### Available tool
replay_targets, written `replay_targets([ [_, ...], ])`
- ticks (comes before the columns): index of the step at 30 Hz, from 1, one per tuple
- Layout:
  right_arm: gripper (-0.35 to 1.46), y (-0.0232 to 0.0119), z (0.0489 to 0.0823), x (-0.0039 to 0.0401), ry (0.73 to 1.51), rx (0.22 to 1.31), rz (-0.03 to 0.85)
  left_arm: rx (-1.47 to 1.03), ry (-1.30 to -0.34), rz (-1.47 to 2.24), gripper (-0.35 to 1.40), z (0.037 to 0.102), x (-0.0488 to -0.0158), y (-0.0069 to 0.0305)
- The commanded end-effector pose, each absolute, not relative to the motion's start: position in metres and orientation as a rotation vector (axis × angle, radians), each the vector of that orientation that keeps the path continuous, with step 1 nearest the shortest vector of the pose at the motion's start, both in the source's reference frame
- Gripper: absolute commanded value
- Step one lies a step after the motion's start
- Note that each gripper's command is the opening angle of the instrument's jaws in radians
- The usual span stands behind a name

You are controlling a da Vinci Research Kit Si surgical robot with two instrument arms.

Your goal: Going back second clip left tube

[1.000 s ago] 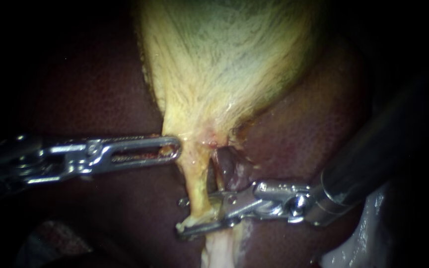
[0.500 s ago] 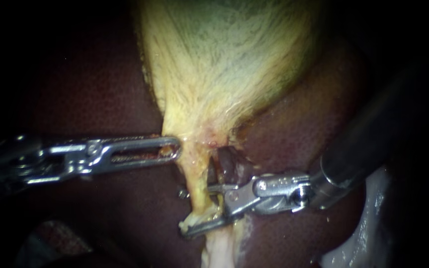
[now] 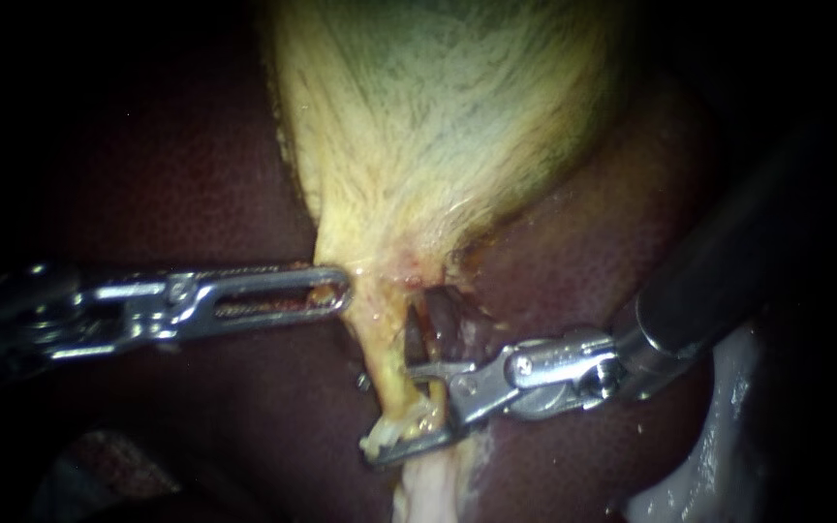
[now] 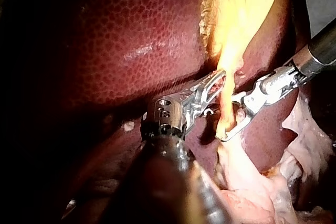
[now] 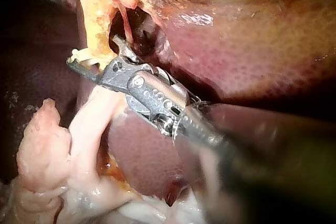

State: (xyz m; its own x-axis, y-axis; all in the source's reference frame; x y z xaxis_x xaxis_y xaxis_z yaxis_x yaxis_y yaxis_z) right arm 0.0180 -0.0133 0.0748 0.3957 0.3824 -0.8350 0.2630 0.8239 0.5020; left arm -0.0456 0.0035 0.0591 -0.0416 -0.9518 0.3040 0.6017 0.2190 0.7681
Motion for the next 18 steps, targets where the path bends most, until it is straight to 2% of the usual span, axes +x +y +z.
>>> replay_targets([
  [1,0.60,-0.0136,0.0749,0.0184,1.186,0.636,0.083,0.473,-0.943,-1.334,-0.35,0.0592,-0.0457,0.0035],
  [13,0.60,-0.0147,0.0750,0.0204,1.219,0.628,0.033,0.472,-0.943,-1.335,-0.35,0.0593,-0.0458,0.0036],
  [18,0.60,-0.0150,0.0751,0.0208,1.244,0.584,-0.052,0.472,-0.943,-1.335,-0.35,0.0593,-0.0459,0.0036],
])
